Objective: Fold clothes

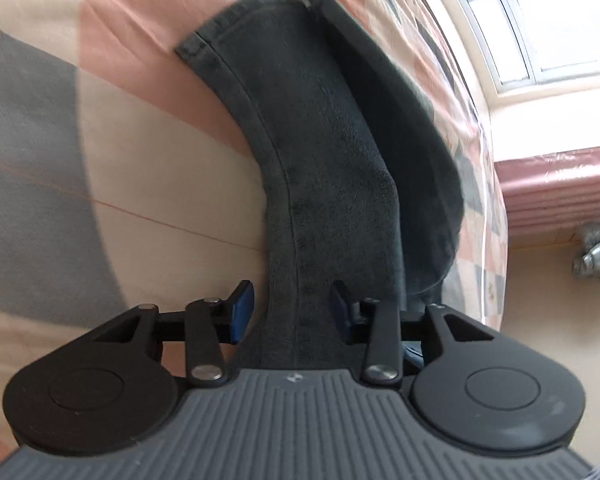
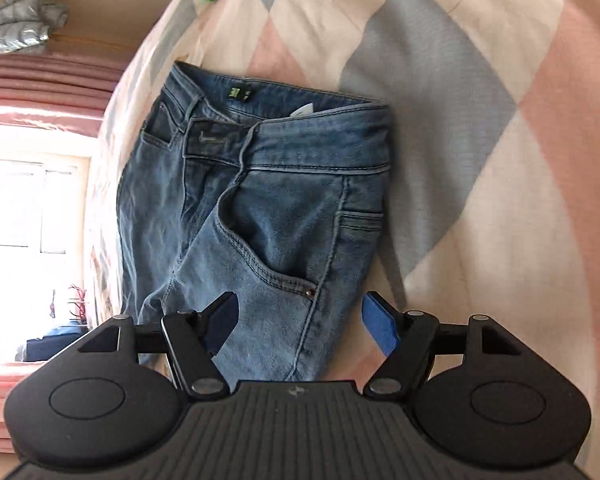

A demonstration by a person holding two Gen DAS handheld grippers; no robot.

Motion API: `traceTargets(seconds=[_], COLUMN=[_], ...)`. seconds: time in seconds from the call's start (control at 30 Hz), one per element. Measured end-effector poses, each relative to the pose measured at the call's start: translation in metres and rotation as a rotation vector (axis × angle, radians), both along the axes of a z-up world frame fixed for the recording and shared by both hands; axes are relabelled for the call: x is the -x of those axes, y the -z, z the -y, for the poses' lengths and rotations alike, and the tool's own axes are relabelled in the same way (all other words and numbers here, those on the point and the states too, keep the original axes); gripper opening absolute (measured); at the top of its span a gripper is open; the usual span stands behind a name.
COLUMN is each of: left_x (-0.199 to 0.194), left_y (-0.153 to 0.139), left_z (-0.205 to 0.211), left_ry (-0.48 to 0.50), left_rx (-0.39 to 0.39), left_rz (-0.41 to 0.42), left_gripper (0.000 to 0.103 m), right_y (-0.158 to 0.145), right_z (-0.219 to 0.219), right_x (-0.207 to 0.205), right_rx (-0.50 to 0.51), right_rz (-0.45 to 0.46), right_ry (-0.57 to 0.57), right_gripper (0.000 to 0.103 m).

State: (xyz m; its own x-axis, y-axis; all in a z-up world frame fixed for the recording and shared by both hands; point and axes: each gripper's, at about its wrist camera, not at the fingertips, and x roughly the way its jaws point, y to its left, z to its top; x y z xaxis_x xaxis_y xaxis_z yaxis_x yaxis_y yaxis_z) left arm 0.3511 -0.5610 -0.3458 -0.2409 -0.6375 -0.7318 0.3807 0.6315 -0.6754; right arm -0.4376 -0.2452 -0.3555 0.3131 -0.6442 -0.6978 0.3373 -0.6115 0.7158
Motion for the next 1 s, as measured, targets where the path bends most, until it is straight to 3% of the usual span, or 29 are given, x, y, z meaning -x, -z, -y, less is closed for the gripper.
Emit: traceTargets(seconds=[0.17,0.3,0.37,0.43,0.47,0.6,0.63,0.8,0.9,0.97,1.0], left_x=[0.018,0.029,0.030,0.029,0.027,0.004,-0.003,-0.008,0.010,0.021,0.026], left_y=[0.008,0.009,-0.001,-0.021,-0.035,-0.107,-0.131,-0.238,-0.243,-0.194,-0.167], left_z=[0.030,0.038,0.032,0.015,0.003,-0.074,-0.099,-0.248,-0.331,-0.376,-0.397], left_ry=[0.111,0.132,0.120,0.094,0.080,-0.005,-0.043,-0.183,-0.195,-0.203,-0.208], left_rx=[-0.005,-0.016,0.001,0.040,0.061,0.097,0.104,0.130,0.031,-0.161,-0.262], left_rz=[0.116,0.212,0.277,0.344,0.371,0.456,0.474,0.604,0.645,0.622,0.608], left_gripper=[0.035,0.005,0.000,0.000,0.000,0.000,0.000,0.000,0.000,0.001,0.018], right_y=[0.016,0.026,0.028,0.024,0.022,-0.028,-0.044,-0.122,-0.146,-0.141,-0.129], right_z=[0.007,0.007,0.007,0.009,0.010,0.019,0.022,0.035,0.026,0.016,0.009], right_x=[-0.001,-0.001,0.000,0.003,0.005,0.015,0.019,0.043,0.062,0.076,0.081], right_rx=[0.042,0.084,0.110,0.109,0.107,0.185,0.208,0.317,0.330,0.275,0.219], right_rz=[0.028,0.057,0.070,0.062,0.057,-0.040,-0.057,-0.119,-0.140,-0.120,-0.107], right_ry=[0.078,0.147,0.167,0.153,0.146,0.030,-0.003,-0.172,-0.234,-0.263,-0.277], right_gripper=[0.073,0.073,0.060,0.019,0.015,0.010,0.005,0.001,0.000,0.000,0.000])
